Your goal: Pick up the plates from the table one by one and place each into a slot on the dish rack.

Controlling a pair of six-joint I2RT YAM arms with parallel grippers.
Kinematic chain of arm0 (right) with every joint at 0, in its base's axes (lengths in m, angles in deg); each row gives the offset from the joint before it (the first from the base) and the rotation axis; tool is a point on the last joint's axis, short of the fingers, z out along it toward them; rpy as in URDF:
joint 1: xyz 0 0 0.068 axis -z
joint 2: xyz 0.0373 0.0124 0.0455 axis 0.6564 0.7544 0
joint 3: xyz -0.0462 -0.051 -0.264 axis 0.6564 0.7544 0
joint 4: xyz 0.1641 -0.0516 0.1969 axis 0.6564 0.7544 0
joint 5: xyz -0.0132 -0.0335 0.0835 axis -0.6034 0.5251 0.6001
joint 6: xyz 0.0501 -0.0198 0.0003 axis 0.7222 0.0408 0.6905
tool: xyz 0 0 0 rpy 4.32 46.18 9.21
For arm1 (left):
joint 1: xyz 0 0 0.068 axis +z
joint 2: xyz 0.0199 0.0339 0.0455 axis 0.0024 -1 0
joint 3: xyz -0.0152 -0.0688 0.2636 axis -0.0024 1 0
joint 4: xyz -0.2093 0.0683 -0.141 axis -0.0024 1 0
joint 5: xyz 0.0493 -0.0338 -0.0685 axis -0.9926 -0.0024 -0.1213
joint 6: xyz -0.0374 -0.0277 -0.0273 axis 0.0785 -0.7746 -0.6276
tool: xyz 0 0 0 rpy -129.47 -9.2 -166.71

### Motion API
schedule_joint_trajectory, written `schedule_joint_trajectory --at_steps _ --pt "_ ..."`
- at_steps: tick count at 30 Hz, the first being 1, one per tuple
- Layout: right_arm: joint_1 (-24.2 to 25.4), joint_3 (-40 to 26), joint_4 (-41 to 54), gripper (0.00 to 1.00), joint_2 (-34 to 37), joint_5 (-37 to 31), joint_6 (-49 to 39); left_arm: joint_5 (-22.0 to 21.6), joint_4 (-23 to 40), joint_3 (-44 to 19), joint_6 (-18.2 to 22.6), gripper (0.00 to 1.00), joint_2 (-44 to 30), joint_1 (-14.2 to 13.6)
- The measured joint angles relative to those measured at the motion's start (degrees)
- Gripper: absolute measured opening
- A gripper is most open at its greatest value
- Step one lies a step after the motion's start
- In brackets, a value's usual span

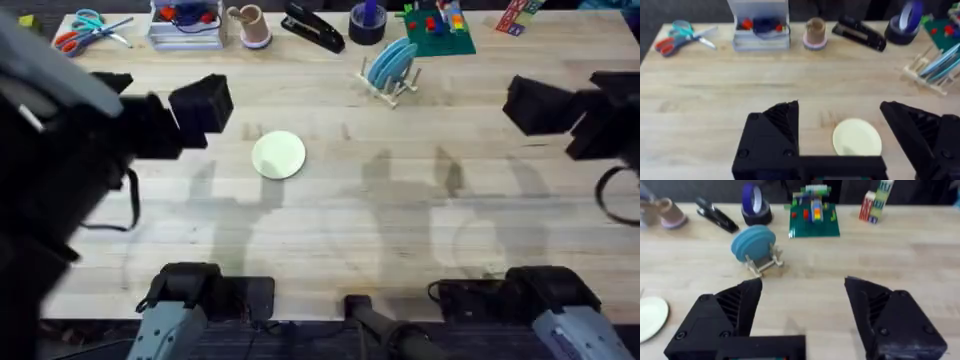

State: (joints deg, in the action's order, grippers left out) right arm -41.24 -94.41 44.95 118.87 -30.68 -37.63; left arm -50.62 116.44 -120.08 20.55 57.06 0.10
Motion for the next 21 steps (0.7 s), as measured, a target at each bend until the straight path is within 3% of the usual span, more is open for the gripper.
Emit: schedule_joint_trajectory --at_steps 11,21 --pt "0.0 -18.0 19.3 0.994 22.0 0.2 0.0 0.1 20.2 -21.6 0.0 0.993 -24.8 0.0" --pt "0.0 -21.0 20.9 0.995 27.5 0.2 1.1 0.7 22.7 -24.5 0.0 0.993 -35.3 0.0"
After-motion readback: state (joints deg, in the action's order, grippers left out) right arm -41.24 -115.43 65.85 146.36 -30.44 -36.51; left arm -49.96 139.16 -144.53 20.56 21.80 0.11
